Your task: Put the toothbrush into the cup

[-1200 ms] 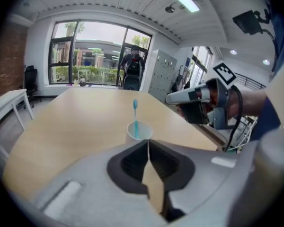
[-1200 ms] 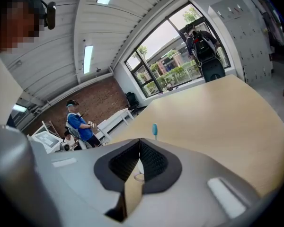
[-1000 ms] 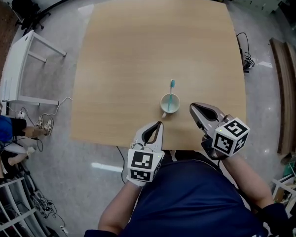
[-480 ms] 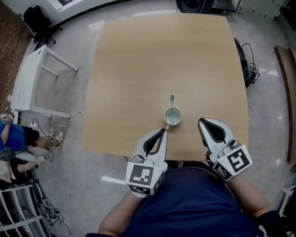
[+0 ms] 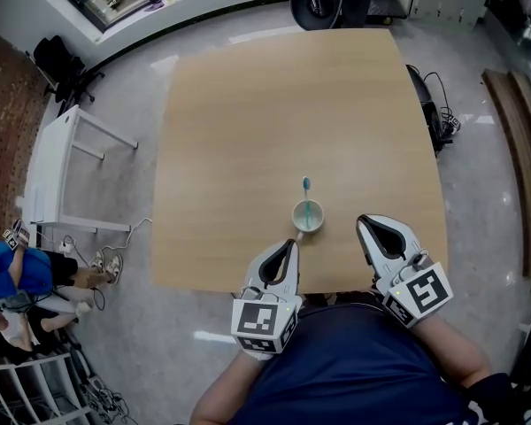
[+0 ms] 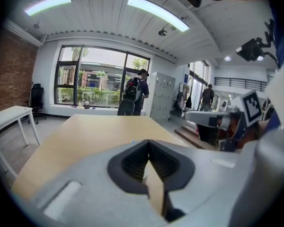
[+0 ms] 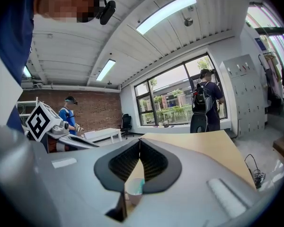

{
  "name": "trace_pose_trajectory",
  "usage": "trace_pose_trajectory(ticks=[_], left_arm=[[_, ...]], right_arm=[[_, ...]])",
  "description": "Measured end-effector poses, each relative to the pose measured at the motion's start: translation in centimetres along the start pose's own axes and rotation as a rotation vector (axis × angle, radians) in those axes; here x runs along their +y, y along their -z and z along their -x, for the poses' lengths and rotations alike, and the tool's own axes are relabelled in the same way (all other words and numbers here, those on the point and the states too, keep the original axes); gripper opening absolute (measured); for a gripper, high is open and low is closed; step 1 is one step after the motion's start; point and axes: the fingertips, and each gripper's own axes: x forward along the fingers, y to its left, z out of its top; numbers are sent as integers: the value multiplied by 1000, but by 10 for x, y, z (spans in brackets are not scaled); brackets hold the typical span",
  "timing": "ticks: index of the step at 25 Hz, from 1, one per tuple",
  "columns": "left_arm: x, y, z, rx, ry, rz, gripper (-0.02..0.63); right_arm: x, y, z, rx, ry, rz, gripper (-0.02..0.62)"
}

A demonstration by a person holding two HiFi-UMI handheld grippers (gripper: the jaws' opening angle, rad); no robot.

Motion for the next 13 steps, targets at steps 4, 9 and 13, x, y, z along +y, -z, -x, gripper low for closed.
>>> trace_pose_trajectory(ticks=[4,9,13], left_arm=[[4,-1,2,-20,1,-21,5],[-9,-1,-6,-4,30,3,5],[-7,2,-7,-3,23,-4,5]], right_arm=[[1,-1,2,-3,29,7,12],[-6,-2,7,-19,36,5,12],[-7,0,8,-15,40,0,12]])
